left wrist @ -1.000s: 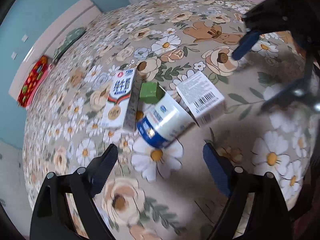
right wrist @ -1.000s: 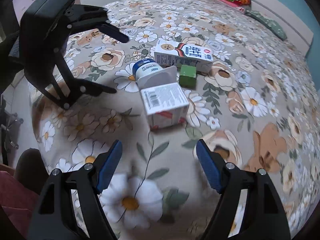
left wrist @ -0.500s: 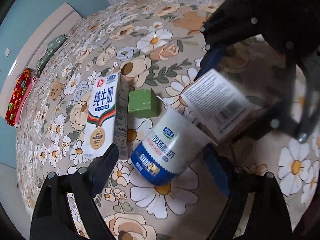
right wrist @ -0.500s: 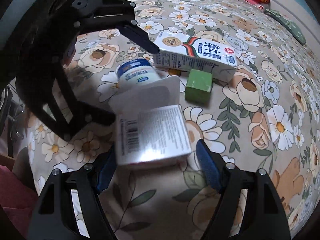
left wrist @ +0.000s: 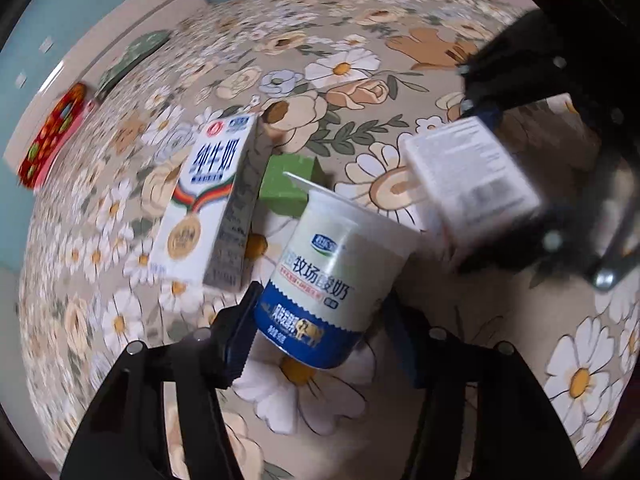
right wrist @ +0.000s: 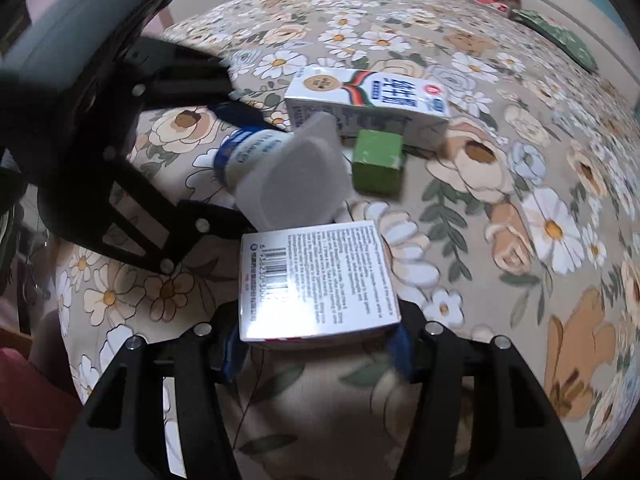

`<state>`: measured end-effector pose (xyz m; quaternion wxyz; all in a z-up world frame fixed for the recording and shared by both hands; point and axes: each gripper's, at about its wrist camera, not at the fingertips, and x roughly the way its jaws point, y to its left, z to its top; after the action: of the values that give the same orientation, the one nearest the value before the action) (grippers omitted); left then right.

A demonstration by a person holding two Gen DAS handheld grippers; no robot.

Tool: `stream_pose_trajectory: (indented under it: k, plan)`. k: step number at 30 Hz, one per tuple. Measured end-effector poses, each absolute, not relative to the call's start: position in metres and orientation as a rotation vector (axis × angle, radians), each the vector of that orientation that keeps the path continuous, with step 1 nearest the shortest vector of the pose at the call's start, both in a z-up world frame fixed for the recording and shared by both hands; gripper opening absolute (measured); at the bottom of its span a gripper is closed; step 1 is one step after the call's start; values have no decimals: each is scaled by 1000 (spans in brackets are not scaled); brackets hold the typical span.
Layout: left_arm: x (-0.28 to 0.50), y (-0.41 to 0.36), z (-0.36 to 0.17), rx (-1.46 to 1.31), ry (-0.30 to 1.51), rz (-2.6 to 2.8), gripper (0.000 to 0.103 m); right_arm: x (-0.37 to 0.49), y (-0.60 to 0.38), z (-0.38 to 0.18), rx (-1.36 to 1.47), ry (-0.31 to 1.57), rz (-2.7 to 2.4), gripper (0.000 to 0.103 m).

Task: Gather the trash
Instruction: 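Grasp the white yogurt cup with the left tool while the right tool grasps the small white box, then lift and carry the yogurt cup and white box with both tools over the trash bin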

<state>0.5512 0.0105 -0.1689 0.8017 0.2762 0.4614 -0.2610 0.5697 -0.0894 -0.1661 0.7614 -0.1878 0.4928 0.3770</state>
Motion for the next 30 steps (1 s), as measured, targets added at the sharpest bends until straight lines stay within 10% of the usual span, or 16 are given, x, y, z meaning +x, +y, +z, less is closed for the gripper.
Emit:
stream_pose_trajectory:
  k: [30]
  plan:
    - [390, 20, 28, 330, 879, -149, 58, 386, -181, 30, -332, 836, 530, 58]
